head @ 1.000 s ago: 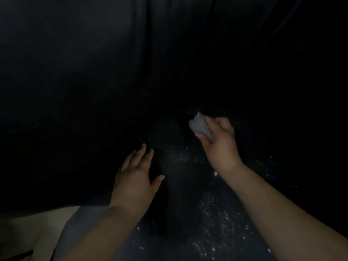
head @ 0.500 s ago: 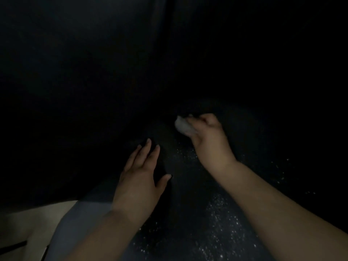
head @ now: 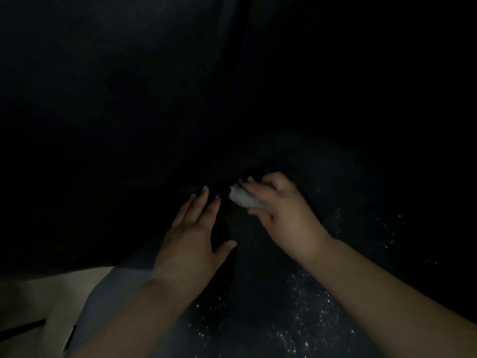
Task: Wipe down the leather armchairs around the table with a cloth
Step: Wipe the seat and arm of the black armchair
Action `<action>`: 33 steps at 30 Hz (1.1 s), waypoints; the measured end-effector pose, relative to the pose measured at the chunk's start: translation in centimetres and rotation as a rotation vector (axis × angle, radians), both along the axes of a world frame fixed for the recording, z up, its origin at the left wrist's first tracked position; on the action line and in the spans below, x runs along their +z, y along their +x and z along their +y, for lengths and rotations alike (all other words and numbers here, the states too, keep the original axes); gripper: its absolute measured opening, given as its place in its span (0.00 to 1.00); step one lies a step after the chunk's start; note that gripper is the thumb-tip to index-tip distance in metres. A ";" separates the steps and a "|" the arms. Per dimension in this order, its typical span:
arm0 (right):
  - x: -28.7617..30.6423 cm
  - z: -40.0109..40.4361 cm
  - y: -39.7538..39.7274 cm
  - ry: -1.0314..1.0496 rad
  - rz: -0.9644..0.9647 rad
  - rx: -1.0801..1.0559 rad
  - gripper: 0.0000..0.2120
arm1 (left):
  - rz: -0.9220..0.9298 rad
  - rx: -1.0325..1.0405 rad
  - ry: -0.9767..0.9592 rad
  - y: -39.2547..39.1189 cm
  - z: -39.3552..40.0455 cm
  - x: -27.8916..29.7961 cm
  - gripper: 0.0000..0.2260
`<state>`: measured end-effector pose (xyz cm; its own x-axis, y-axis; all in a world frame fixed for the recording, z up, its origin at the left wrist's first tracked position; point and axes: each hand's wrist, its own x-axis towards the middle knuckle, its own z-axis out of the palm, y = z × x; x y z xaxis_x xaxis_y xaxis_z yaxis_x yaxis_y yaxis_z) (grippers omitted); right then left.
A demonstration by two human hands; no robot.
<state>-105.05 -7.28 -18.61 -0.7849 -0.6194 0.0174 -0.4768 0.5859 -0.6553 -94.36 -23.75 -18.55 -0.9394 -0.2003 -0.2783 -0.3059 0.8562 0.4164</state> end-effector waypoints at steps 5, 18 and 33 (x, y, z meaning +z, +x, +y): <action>-0.7 3.3 -2.8 0.051 0.018 -0.152 0.16 | -0.033 -0.003 -0.005 0.3 -0.8 0.1 0.38; -0.5 2.4 0.4 0.036 0.016 -0.190 0.14 | -0.067 -0.013 0.003 1.8 -1.4 0.2 0.39; 0.8 -0.3 5.0 0.066 0.083 -0.212 0.14 | -0.025 0.049 0.022 4.1 -1.4 1.7 0.33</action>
<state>-100.03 -7.60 -17.80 -0.8950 -0.4430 0.0523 -0.3894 0.7187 -0.5761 -90.22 -25.18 -16.82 -0.9212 -0.2392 -0.3068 -0.3577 0.8308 0.4264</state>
